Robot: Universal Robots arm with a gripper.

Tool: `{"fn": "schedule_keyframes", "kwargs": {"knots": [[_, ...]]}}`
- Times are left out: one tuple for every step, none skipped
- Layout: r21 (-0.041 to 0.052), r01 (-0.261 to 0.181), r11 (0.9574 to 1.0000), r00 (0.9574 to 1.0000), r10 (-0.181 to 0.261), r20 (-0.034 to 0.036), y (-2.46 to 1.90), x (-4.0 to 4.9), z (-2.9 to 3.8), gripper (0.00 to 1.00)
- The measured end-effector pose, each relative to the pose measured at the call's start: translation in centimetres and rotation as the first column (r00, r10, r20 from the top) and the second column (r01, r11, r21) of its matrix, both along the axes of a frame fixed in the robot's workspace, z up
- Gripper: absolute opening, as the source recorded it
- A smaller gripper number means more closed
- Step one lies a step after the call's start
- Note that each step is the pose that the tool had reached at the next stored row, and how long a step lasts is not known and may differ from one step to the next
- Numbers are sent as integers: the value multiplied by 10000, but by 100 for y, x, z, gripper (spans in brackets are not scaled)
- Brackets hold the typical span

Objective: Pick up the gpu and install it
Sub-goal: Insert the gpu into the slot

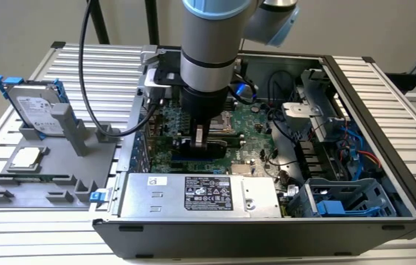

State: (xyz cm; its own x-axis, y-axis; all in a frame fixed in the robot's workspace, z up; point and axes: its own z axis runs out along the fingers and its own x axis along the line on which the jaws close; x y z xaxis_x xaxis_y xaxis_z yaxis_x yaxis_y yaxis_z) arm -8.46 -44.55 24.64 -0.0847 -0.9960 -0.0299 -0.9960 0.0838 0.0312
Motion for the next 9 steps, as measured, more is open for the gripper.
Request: {"fn": "schedule_keyframes", "kwargs": {"knots": [[2,4,10000,10000,-4,-3,0,-1,-8,0],[3,6,10000,10000,-6,-3,0,-1,-12,0],[3,6,10000,10000,-6,-1,0,-1,-12,0],[4,6,10000,10000,-6,0,1,0,-14,0],[6,6,10000,10000,-6,1,1,0,-14,0],[6,5,10000,10000,-5,1,1,0,-15,0],[7,5,10000,10000,-5,2,1,0,-15,0],[6,5,10000,10000,-5,1,1,0,-15,0],[6,5,10000,10000,-5,1,1,0,-14,0]]}}
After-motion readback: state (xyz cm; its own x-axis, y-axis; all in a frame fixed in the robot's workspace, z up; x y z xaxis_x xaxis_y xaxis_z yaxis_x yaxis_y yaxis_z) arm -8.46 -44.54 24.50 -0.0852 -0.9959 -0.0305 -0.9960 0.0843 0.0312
